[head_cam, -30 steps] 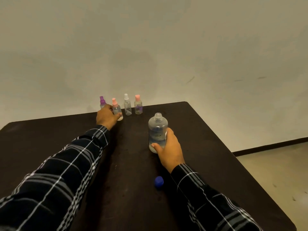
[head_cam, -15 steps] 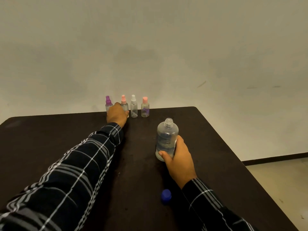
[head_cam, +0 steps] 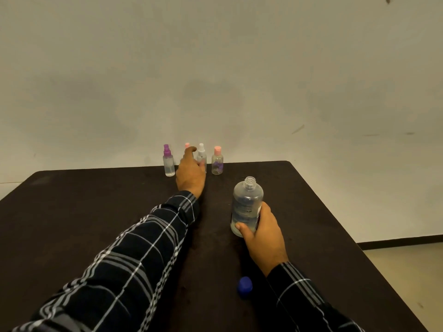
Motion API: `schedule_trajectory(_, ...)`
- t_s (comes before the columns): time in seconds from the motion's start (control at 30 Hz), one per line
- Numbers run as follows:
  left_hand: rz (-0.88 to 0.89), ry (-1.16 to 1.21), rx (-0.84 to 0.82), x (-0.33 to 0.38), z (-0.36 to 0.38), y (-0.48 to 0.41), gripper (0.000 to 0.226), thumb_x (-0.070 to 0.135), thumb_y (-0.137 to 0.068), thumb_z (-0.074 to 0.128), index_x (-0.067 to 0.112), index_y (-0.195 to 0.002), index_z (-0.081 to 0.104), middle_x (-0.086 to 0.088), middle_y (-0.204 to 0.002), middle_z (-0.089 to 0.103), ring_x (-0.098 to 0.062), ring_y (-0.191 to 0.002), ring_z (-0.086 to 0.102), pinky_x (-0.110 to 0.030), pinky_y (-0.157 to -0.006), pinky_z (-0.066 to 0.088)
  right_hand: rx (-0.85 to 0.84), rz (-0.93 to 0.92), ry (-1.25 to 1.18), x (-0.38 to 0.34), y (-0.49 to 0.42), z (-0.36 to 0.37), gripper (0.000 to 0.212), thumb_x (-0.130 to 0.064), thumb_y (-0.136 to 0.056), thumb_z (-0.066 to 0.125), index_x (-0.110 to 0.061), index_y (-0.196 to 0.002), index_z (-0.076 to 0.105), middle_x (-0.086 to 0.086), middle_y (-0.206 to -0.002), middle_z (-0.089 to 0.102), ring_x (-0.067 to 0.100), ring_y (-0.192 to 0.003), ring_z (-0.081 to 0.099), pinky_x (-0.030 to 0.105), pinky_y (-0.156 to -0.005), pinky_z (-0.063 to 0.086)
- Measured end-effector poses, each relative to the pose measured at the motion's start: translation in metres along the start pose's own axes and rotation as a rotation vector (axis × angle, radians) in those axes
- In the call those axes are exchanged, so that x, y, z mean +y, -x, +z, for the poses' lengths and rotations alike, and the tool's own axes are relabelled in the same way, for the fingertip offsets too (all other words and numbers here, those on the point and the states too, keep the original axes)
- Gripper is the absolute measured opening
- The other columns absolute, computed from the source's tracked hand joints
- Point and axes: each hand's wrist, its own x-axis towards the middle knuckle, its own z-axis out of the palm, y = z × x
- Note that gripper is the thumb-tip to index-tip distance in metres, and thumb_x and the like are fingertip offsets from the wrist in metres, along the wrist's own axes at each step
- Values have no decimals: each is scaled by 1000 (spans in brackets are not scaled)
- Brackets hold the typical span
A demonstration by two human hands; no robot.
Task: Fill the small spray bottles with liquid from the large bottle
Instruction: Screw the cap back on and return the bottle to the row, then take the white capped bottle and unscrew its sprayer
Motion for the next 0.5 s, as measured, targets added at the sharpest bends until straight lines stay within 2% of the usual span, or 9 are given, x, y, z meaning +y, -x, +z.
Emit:
schedule_trajectory(0.1, 1, -4, -66, 7, 7, -10, 55, 35, -98, 61, 44, -144, 32, -8, -128, 64, -32, -106, 68, -52, -91, 58, 0, -7, -4, 1, 0, 0, 53, -25, -85, 73, -30, -130, 44, -7, -128, 54, 11, -123, 50, 26, -100, 43)
schedule_trajectory(0.2, -107, -44, -59, 17, 11, -23, 63, 36, -100, 59, 29, -154, 28, -12, -141, 58, -37, -123, 60, -52, -101, 52, 0, -21, 10, 3, -2, 1, 52, -26, -86, 73, -30, -129, 44, -9, -126, 54, 10, -121, 50, 24, -98, 43)
schedule_trajectory(0.3, -164, -105, -61, 21, 15, -29, 53, 37, -101, 57, 16, -147, 40, -13, -137, 60, -37, -123, 60, -47, -97, 51, -17, -16, 21, 6, -4, 1, 53, -27, -86, 73, -30, -130, 43, -9, -127, 53, 8, -120, 50, 20, -95, 40)
schedule_trajectory(0.5, -164, -189, -78, 22, 20, -37, 33, 35, -102, 57, 9, -122, 64, -13, -122, 68, -32, -112, 65, -39, -85, 50, -24, -13, 39, 7, -4, 0, 54, -28, -87, 72, -29, -132, 42, -9, -128, 52, 8, -121, 49, 19, -96, 40)
